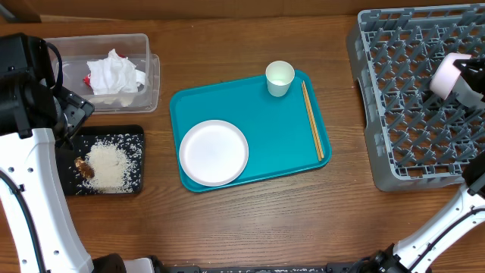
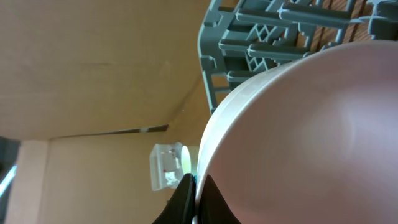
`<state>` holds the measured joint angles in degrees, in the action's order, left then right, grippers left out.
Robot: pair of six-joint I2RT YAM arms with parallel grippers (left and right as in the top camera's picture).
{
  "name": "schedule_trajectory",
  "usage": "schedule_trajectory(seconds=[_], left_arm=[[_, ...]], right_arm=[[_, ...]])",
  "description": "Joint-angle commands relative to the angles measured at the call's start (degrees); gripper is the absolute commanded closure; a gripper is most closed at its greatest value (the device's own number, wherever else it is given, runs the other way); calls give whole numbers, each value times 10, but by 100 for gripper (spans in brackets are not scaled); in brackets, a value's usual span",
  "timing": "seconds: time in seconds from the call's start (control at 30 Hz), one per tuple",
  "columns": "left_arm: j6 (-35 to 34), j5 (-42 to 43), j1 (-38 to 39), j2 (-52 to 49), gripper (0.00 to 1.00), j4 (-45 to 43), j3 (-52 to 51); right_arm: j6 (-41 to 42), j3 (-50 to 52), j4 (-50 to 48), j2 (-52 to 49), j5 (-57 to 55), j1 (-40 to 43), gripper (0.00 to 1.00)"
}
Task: Sort waste into correct bins and load items into the dishwasher
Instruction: 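Carry the pink bowl to the dish rack and release it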
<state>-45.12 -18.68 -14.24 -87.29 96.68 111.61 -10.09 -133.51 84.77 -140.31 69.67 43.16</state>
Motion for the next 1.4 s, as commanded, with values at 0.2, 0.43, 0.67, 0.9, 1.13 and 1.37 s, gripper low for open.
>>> schedule_trajectory(seconds=[0.2,0.43,0.67,0.9,1.13,1.37], left_arm=[[-14,-8,0,-1,0,1,-1],[-14,-8,0,-1,0,1,-1],[-14,-8,0,-1,0,1,-1],[-14,-8,0,-1,0,1,-1],[-14,-8,0,-1,0,1,-1],[-14,-8,0,-1,0,1,-1]], right_arm=[[7,26,35,-6,-71,47,96],[26,26,91,-2,-72,97,81],[26,26,123,16,-72,110,74],[47,26,120,94,-77,109,70],[147,26,95,158,-200,109,0],[145,26,113,187,-195,101,0]])
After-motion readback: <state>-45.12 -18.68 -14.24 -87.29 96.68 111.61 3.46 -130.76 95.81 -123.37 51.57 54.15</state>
